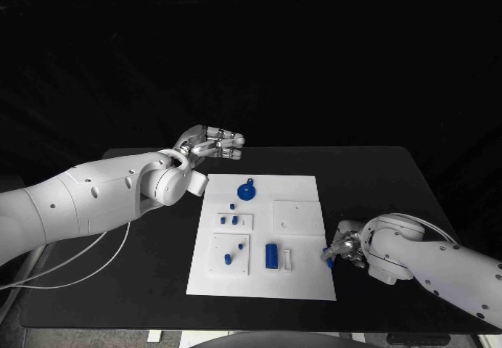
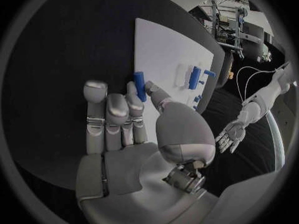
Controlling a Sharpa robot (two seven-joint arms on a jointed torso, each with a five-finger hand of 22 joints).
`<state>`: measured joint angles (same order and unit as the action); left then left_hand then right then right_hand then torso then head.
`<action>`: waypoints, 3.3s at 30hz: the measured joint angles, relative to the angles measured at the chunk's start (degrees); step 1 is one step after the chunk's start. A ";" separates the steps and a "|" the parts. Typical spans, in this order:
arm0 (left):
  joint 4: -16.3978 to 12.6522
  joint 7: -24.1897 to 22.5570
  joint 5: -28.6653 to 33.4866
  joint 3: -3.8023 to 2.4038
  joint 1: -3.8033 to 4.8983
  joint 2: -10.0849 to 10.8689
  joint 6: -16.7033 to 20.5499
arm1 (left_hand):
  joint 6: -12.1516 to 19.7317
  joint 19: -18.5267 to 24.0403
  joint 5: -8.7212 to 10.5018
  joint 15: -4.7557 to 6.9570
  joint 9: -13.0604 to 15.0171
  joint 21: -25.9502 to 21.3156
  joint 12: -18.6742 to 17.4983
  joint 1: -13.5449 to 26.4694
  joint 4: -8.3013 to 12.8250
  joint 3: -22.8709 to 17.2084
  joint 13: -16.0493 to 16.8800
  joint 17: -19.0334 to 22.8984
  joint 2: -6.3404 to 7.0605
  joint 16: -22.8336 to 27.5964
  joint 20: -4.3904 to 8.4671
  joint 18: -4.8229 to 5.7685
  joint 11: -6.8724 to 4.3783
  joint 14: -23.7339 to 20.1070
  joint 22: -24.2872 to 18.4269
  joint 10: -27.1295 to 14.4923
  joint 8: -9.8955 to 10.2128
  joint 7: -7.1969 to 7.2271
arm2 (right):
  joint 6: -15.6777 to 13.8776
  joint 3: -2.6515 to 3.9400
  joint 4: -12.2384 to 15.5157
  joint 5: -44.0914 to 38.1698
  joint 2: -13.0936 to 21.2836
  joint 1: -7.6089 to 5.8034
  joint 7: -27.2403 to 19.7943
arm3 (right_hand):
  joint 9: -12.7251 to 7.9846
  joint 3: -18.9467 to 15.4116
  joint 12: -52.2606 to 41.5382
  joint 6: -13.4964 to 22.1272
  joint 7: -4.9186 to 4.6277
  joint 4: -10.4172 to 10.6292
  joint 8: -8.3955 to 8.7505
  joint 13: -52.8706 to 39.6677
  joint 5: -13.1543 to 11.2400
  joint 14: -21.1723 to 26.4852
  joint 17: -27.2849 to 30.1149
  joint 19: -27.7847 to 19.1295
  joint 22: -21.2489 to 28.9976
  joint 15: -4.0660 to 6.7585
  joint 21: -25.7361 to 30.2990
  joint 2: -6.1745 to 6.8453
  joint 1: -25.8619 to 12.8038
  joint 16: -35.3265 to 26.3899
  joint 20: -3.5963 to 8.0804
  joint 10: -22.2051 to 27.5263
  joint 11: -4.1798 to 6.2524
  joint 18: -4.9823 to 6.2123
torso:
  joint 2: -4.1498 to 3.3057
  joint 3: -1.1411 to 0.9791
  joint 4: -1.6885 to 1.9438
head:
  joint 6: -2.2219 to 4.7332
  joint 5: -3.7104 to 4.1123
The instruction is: Assemble the parts on the task board
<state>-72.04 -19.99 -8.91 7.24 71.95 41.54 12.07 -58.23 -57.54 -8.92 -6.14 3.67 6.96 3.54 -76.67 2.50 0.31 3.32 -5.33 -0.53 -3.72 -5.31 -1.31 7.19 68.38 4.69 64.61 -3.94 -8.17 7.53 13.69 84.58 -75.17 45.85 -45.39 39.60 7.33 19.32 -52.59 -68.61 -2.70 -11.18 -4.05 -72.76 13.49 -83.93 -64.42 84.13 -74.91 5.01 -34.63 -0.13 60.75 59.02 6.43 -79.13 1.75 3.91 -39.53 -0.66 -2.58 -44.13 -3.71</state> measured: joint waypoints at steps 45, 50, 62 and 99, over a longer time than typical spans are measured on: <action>0.09 0.06 -0.01 0.00 0.00 -0.15 0.00 | 0.00 0.00 0.45 0.00 0.00 0.00 0.00 0.21 -0.48 -0.16 0.00 -0.03 -0.21 0.00 0.00 0.00 0.00 0.00 0.00 0.00 0.00 0.00 | -4.59 0.81 6.86 6.38 0.23 -0.53 -3.43 | 1.08 -4.43 0.02 -1.78 0.76 2.23 0.21 1.02 3.82 0.05 0.53 0.00 -0.04 -0.05 -0.55 -0.01 -0.39 0.22 0.00 -0.03 0.80 0.00 | -0.02 0.03 0.05 | 0.40 -0.76; 0.10 0.07 -0.01 0.00 0.00 -0.25 0.00 | 0.00 0.00 0.45 0.00 0.00 0.00 0.00 0.21 -0.48 -0.16 0.00 -0.02 -0.21 0.00 0.00 0.00 0.00 0.00 0.00 0.00 0.00 0.00 | -4.10 0.28 6.09 7.23 -1.73 -0.47 -3.28 | 0.89 -6.66 0.02 -1.78 0.76 3.46 0.21 1.02 0.82 0.05 0.50 0.00 -0.04 -0.05 -0.55 -0.50 -0.88 0.22 0.00 -0.03 0.81 0.00 | -0.04 0.00 0.09 | 0.26 -0.82; 0.11 0.10 -0.01 0.00 0.00 -0.57 -0.03 | 0.00 0.00 0.45 0.00 0.00 0.00 0.00 0.21 -0.61 -0.03 0.00 -0.05 -0.21 0.00 0.00 0.00 0.00 0.00 0.00 0.00 0.00 0.00 | -2.49 -0.40 4.39 7.24 -4.41 -0.40 -1.67 | 0.50 -9.03 0.25 -1.77 0.75 5.25 0.21 1.02 -2.39 0.05 0.30 0.00 -0.03 -0.05 -0.55 -1.47 -1.24 0.22 0.00 -0.03 0.80 0.00 | -0.02 0.04 0.03 | 0.26 -0.97; 0.09 0.22 -0.01 0.00 0.00 -0.35 -0.10 | 0.00 0.00 0.44 0.00 0.00 0.00 0.00 0.21 -0.63 -0.01 0.00 -0.06 -0.21 0.00 0.00 0.00 0.00 0.00 0.00 0.00 0.00 0.00 | -2.52 -0.88 1.48 1.92 -7.45 0.66 -2.29 | 0.30 -14.21 0.25 -2.16 0.74 9.57 0.20 1.01 -7.45 0.05 0.18 0.00 -0.01 -0.05 -0.37 1.58 -4.09 0.21 0.00 -0.02 0.80 0.00 | -0.02 0.00 0.03 | 0.21 -1.42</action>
<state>-71.96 -19.77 -8.93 7.24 71.95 41.19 11.97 -58.23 -57.54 -8.47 -6.14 3.67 6.96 3.54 -76.47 1.87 0.31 3.32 -5.39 -0.74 -3.72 -5.31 -1.32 7.19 68.38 4.69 64.61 -3.94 -8.17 5.02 12.81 86.06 -73.25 38.40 -44.74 37.31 7.63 5.11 -52.34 -70.77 -1.96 -1.61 -3.85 -71.75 6.04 -83.88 -64.24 84.13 -74.92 4.95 -35.00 1.45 56.66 59.24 6.43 -79.15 2.55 3.91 -39.55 -0.66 -2.55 -43.92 -5.14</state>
